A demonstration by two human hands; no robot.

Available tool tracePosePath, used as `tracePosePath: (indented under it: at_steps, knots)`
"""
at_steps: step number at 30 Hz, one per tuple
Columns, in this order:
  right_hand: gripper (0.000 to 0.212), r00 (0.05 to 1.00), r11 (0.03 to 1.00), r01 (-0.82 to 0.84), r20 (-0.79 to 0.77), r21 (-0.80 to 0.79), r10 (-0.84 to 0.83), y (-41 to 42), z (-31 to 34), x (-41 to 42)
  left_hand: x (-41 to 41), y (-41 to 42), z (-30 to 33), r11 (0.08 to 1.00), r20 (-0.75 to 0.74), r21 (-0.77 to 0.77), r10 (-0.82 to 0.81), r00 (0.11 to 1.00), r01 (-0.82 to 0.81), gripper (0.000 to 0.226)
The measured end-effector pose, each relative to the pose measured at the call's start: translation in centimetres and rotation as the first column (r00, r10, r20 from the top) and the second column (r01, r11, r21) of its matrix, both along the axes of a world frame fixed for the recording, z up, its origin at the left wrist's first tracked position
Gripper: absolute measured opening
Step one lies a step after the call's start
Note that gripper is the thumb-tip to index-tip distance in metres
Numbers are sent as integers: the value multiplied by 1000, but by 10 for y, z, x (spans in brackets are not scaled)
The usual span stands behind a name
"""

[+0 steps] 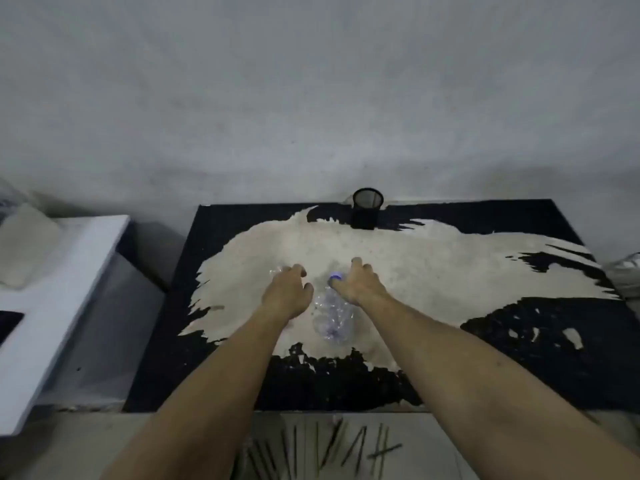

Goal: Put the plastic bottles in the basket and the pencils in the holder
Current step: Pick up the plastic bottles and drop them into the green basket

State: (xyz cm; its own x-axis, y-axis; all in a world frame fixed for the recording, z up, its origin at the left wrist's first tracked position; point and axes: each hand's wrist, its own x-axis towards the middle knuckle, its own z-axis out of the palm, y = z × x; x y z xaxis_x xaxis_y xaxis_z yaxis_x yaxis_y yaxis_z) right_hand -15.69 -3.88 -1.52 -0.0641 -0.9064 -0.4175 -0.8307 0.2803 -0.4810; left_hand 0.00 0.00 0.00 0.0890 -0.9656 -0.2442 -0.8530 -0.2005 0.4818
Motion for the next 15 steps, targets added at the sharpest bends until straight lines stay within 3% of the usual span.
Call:
tracePosePath:
  at_steps: [5, 10, 15]
  knots:
    - [97, 987, 973, 120, 86, 197, -139, 6, -55, 20, -6, 16, -48, 996, -71, 94, 17, 997, -10, 28]
    - [104, 970, 955, 195, 98, 225, -222, 10, -83, 25, -8, 20, -69, 993, -93, 109, 56, 994, -46, 10]
    - [101, 954, 952, 244, 130, 185, -270, 15, -93, 25, -12, 25, -79, 988, -112, 149, 63, 992, -46, 14]
